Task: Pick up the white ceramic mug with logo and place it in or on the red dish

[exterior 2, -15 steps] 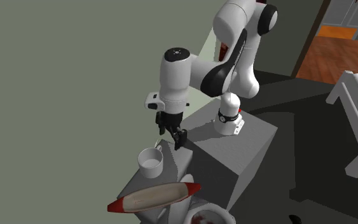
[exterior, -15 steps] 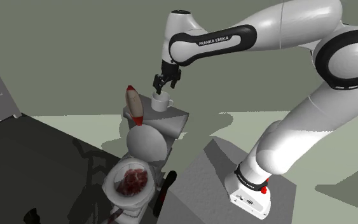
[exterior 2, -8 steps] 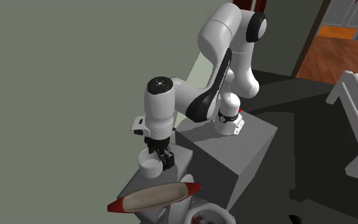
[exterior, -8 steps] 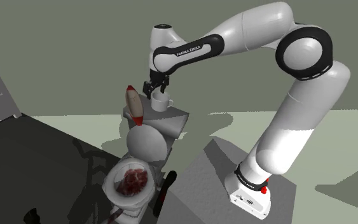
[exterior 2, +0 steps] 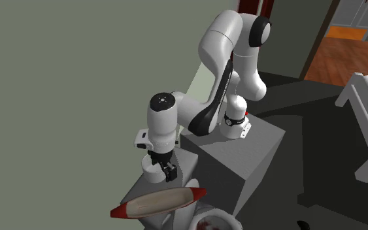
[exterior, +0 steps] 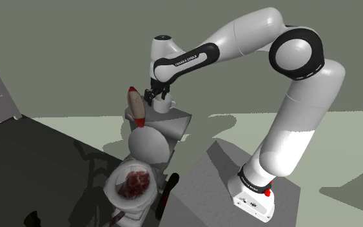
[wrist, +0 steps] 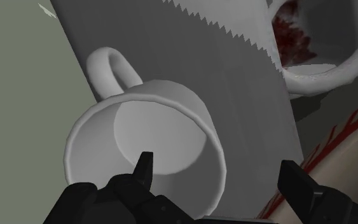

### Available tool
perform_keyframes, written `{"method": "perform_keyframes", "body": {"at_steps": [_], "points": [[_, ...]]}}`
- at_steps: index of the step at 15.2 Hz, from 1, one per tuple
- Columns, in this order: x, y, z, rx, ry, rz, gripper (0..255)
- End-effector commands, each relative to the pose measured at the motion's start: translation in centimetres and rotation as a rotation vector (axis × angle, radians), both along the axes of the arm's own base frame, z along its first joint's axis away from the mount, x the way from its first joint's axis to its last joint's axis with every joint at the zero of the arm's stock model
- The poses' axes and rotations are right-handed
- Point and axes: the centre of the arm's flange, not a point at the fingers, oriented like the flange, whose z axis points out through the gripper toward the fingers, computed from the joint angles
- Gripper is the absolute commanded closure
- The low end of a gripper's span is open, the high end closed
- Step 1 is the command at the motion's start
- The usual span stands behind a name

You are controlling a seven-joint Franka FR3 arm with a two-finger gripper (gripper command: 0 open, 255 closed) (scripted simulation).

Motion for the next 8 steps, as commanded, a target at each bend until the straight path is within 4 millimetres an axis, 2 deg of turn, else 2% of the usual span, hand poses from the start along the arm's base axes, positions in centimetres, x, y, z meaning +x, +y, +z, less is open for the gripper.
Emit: {"method": "perform_keyframes", "body": {"at_steps": [1, 7, 8], "points": [[-0.04, 0.04, -0.33, 0.0, -0.001, 0.0, 0], [-0.04, 0.04, -0.33, 0.0, -0.001, 0.0, 0], [-0.04, 0.04, -0.33, 0.0, -0.001, 0.0, 255]]}}
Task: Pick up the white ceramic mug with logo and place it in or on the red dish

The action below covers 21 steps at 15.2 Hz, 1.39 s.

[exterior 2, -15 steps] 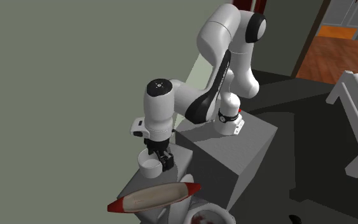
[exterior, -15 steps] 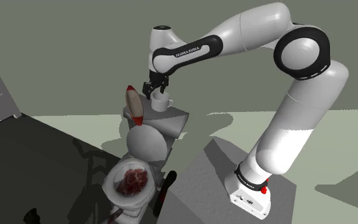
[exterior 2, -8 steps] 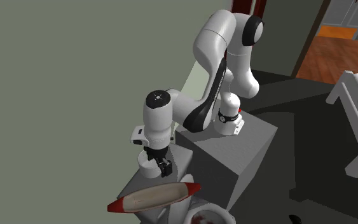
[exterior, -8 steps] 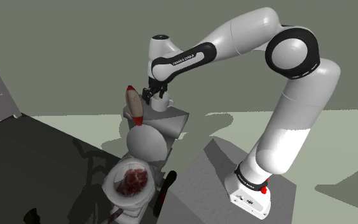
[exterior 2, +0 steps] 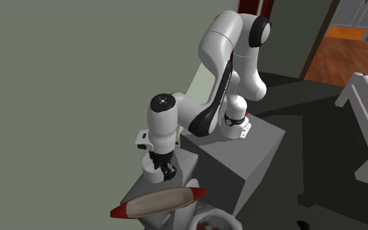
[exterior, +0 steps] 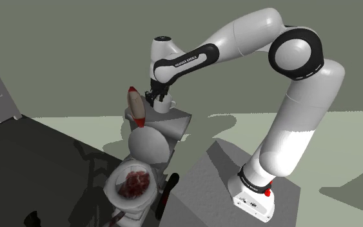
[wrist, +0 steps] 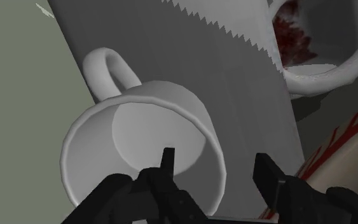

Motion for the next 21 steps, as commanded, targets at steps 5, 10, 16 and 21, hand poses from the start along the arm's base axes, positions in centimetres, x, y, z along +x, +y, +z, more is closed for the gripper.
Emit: {"method": "perform_keyframes", "body": {"at_steps": [5, 10, 16, 21], "points": [[0.0, 0.0, 0.0, 0.0, 0.0, 0.0, 255], [0.0, 0.0, 0.5, 0.0, 0.0, 0.0, 255], [0.0, 0.0, 3.7, 0.0, 0.0, 0.0, 255], [0.0, 0.0, 6.3, 0.0, 0.0, 0.0, 255]]}}
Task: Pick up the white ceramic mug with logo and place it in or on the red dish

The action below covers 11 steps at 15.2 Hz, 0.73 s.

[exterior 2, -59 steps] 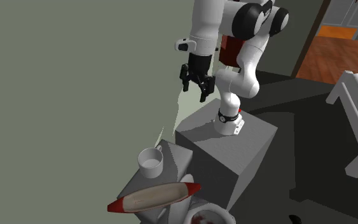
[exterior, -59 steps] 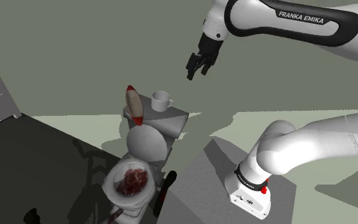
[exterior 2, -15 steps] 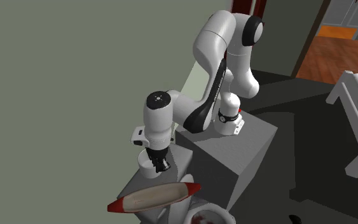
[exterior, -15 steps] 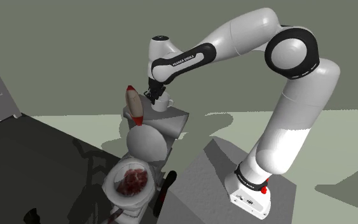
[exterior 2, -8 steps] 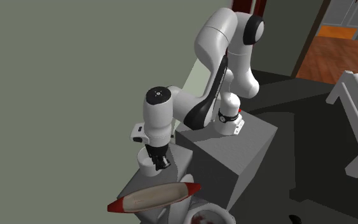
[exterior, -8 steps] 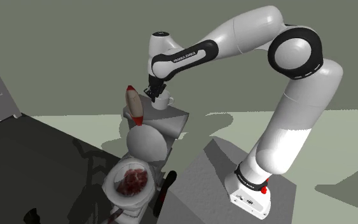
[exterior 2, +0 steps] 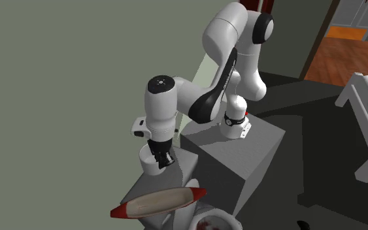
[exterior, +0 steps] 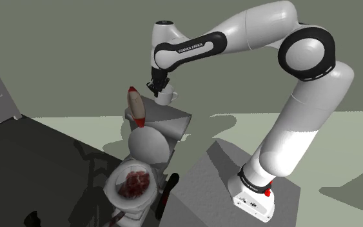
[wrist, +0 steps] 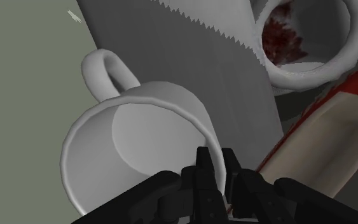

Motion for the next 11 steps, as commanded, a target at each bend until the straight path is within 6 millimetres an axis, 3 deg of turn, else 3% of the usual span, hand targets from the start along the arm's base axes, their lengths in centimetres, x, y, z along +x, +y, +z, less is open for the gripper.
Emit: {"method": "perform_keyframes", "body": {"at_steps": [1, 11], "points": [[-0.1, 0.0, 1.2, 0.0, 0.0, 0.0, 255], [-0.1, 0.0, 6.5, 0.0, 0.0, 0.0, 255]]}}
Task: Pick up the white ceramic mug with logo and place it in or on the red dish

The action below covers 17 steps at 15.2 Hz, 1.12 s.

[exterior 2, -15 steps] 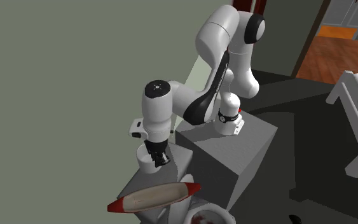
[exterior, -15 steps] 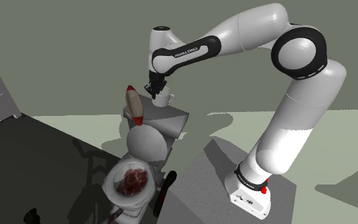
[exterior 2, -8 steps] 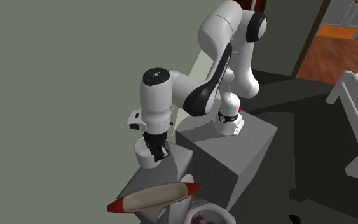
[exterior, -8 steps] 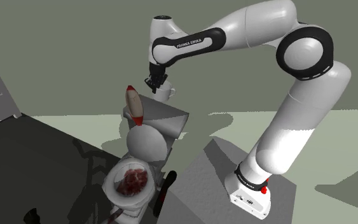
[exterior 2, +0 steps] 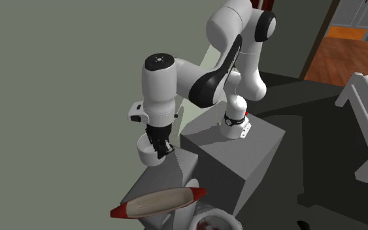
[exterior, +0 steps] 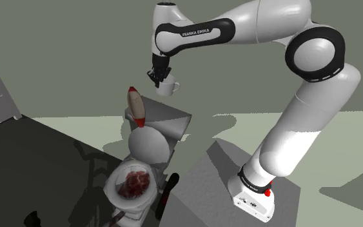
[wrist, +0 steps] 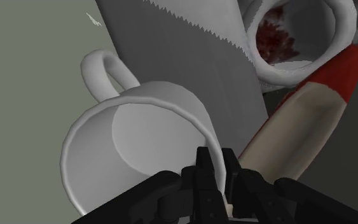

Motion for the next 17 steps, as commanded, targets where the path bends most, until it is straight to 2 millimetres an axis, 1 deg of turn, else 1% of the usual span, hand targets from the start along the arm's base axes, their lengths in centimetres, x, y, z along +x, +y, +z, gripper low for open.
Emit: {"method": "perform_keyframes", "body": {"at_steps": [1, 10, 11, 17], "points": [[0.0, -0.1, 0.8, 0.0, 0.0, 0.0, 255], [5.1, 10.4, 2.8, 0.0, 0.0, 0.0, 255], [5.9, 12.1, 3.1, 0.0, 0.0, 0.0, 255], [5.9, 12.1, 0.0, 0.0, 0.0, 0.0, 255]]}}
